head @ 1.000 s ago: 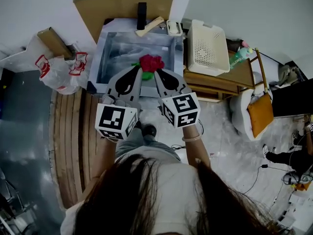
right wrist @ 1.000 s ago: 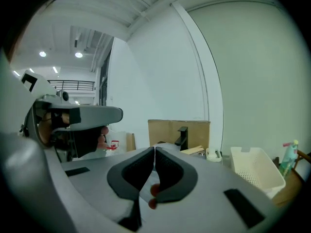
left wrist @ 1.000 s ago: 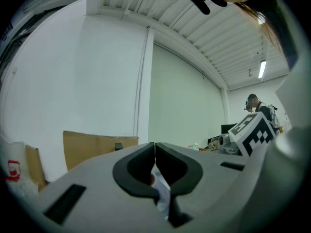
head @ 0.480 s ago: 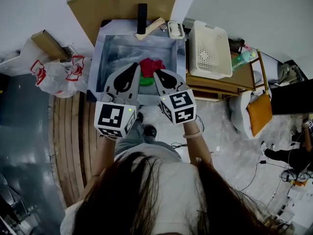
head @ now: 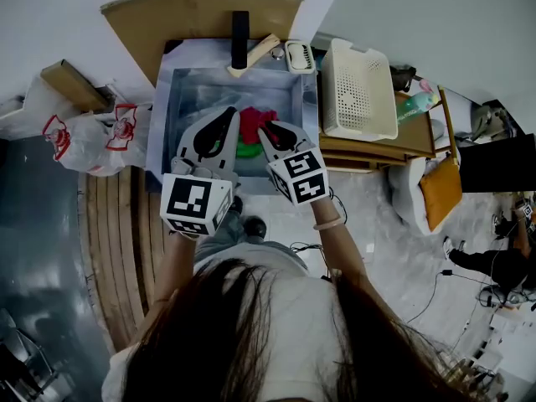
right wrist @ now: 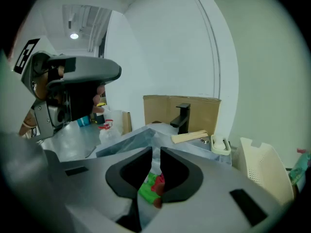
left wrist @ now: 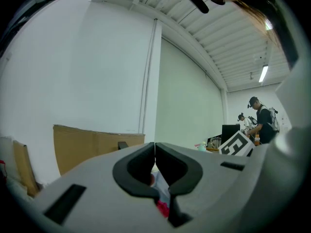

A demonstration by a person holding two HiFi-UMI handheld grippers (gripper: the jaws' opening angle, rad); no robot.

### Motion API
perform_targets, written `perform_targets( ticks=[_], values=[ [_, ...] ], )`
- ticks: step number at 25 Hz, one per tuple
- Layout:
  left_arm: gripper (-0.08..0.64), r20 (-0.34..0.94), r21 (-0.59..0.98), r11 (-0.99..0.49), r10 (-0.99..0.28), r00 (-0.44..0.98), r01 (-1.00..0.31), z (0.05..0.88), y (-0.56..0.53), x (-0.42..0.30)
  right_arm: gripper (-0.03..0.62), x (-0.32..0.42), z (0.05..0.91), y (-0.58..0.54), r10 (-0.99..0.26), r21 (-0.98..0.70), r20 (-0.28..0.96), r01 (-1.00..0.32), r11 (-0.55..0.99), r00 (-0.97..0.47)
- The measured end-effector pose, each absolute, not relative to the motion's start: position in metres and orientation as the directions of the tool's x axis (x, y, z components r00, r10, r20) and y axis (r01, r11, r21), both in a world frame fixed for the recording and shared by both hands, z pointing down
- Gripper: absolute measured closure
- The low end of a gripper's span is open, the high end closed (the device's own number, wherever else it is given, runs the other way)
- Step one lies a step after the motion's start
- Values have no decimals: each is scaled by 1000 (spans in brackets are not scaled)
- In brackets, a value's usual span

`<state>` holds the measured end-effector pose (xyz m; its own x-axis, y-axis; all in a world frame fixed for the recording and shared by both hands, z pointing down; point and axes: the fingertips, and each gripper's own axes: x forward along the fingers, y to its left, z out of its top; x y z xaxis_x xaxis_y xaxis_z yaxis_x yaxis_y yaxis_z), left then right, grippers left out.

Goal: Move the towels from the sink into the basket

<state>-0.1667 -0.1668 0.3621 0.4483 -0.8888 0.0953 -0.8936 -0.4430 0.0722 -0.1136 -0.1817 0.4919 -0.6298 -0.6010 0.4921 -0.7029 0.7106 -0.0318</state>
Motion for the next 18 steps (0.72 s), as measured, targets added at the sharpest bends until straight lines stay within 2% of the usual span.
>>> perform_targets(
  ticks=[4,18],
  values=[
    [551,107,75,-455,-881,461,-887,369,-182,-169,497,-118,513,-198,-597,-24,530,-714,700,-602],
    [551,152,129,-479,-856,494,-868,400,-222,-184,431,-125,594,-242,-539,-99,669,-779,619,-513]
  ],
)
